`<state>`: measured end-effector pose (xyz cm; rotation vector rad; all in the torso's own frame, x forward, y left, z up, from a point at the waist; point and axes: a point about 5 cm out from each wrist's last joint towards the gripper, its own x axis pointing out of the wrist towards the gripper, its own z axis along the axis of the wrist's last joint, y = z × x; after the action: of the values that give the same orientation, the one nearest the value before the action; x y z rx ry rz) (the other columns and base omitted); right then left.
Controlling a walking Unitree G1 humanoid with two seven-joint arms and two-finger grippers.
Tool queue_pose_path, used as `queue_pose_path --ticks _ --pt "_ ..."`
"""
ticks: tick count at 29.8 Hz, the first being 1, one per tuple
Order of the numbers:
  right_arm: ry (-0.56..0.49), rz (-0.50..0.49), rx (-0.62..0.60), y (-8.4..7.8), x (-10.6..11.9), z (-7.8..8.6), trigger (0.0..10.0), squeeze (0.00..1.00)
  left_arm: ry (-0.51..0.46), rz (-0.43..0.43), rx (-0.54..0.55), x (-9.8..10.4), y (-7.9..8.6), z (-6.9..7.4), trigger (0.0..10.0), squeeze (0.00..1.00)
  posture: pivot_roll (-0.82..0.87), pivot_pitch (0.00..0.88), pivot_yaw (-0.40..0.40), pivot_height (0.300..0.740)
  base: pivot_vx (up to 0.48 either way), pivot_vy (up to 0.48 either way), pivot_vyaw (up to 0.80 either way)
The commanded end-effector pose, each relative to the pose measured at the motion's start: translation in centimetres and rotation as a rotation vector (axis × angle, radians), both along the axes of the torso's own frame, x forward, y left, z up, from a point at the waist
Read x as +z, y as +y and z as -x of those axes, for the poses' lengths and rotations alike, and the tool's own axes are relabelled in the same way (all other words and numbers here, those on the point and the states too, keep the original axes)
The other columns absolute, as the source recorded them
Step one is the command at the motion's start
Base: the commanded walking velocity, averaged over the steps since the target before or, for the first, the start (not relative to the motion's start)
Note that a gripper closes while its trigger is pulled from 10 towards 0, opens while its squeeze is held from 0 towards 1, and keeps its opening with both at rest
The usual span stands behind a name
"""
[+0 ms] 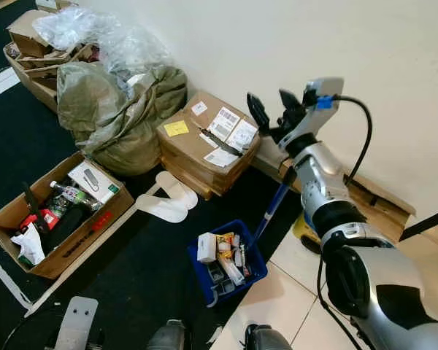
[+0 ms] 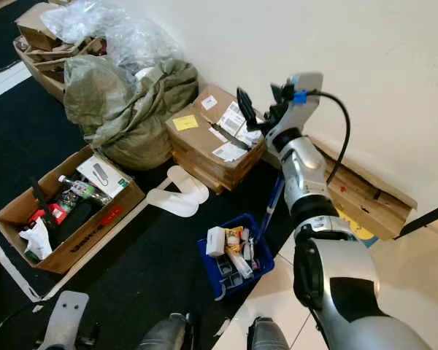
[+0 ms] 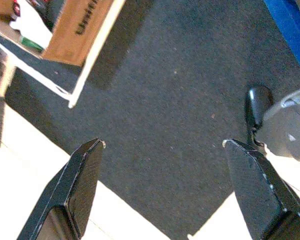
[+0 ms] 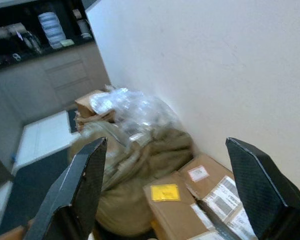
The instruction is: Sweep floor
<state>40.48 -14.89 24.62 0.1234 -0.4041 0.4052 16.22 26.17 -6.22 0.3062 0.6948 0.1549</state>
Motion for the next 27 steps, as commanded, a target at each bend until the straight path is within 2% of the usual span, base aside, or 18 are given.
queue_pose_path --ticks 1,6,8,12,13,15,16,17,18,20,27 --pt "0.020 0.065 -0.051 -0.4 -0.8 0.0 10.0 0.00 0.064 0.014 0.008 -0.9 -0.2 1.5 10.0 0.00 0.14 0.285 0.013 0.740 0.000 0.000 0.00" --pt "0.056 0.112 -0.099 -0.8 -1.4 -0.1 10.0 0.00 0.051 0.009 0.004 -0.7 -0.2 1.1 10.0 0.00 0.14 0.285 0.010 0.740 0.000 0.000 0.00" --pt "0.124 0.160 -0.133 -0.9 -2.8 -0.1 10.0 0.00 0.013 -0.014 0.006 -0.2 0.0 0.2 10.0 0.00 0.13 0.295 -0.002 0.740 0.000 0.000 0.00" --pt "0.149 0.188 -0.148 -0.8 -3.4 -0.1 10.0 0.00 -0.014 -0.031 0.010 0.2 0.2 -0.3 10.0 0.00 0.13 0.298 -0.005 0.740 0.000 0.000 0.00" --pt "0.163 0.205 -0.159 -0.8 -3.9 -0.1 10.0 0.00 -0.047 -0.050 0.013 0.8 0.5 -1.1 10.0 0.00 0.14 0.302 -0.007 0.740 0.000 0.000 0.00" --pt "0.163 0.205 -0.159 -0.8 -3.9 -0.1 10.0 0.00 -0.047 -0.050 0.013 0.8 0.5 -1.1 10.0 0.00 0.14 0.302 -0.007 0.740 0.000 0.000 0.00" --pt "0.165 0.213 -0.172 -0.9 -4.0 0.0 10.0 0.00 -0.080 -0.069 0.017 1.4 0.9 -1.9 10.0 0.00 0.14 0.308 -0.015 0.740 0.000 0.000 0.00" --pt "0.165 0.213 -0.172 -0.9 -4.0 0.0 10.0 0.00 -0.080 -0.069 0.017 1.4 0.9 -1.9 10.0 0.00 0.14 0.308 -0.015 0.740 0.000 0.000 0.00" --pt "0.159 0.229 -0.197 -1.2 -3.9 0.0 10.0 0.00 -0.107 -0.083 0.017 1.9 1.2 -2.5 10.0 0.00 0.13 0.311 -0.018 0.740 0.000 0.000 0.00" --pt "0.150 0.246 -0.228 -1.7 -3.7 -0.1 10.0 0.00 -0.125 -0.089 0.017 2.3 1.4 -3.1 10.0 0.00 0.13 0.313 -0.023 0.740 0.000 0.000 0.00" --pt "0.135 0.271 -0.288 -2.7 -3.3 -0.1 10.0 0.00 -0.137 -0.089 0.014 2.4 1.2 -3.4 10.0 0.00 0.12 0.310 -0.030 0.740 0.000 0.000 0.00"
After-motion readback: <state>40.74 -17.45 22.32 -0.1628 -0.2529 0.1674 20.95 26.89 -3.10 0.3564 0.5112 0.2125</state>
